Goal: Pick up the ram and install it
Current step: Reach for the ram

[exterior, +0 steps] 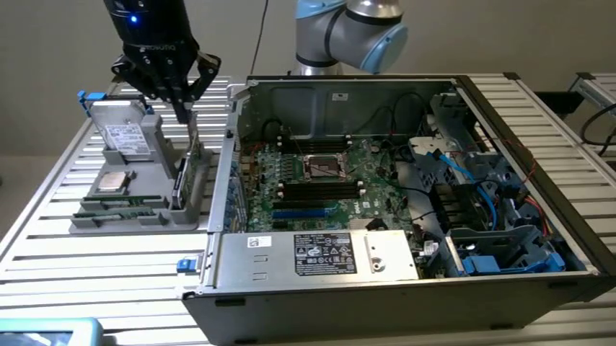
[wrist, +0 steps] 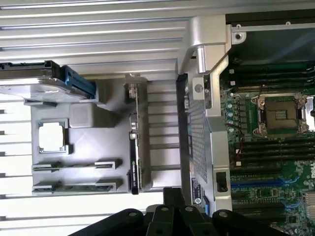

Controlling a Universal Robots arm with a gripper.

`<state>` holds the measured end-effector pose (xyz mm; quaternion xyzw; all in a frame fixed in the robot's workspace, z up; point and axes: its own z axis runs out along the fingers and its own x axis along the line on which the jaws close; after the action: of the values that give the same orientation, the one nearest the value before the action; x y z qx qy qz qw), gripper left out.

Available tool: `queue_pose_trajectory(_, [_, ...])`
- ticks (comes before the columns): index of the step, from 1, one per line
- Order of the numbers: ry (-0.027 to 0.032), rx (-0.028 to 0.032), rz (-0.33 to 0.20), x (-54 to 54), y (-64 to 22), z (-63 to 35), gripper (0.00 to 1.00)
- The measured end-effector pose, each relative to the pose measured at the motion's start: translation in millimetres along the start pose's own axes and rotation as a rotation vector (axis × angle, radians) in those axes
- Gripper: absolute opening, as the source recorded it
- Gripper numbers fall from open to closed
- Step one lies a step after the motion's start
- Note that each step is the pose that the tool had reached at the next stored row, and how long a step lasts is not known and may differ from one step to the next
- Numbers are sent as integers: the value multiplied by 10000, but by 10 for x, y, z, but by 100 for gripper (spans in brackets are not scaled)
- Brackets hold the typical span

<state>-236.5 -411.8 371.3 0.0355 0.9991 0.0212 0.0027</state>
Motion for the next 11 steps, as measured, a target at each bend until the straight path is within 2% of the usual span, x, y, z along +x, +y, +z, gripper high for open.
queue_pose_trajectory(11, [97,5,4,495,-80,132,11])
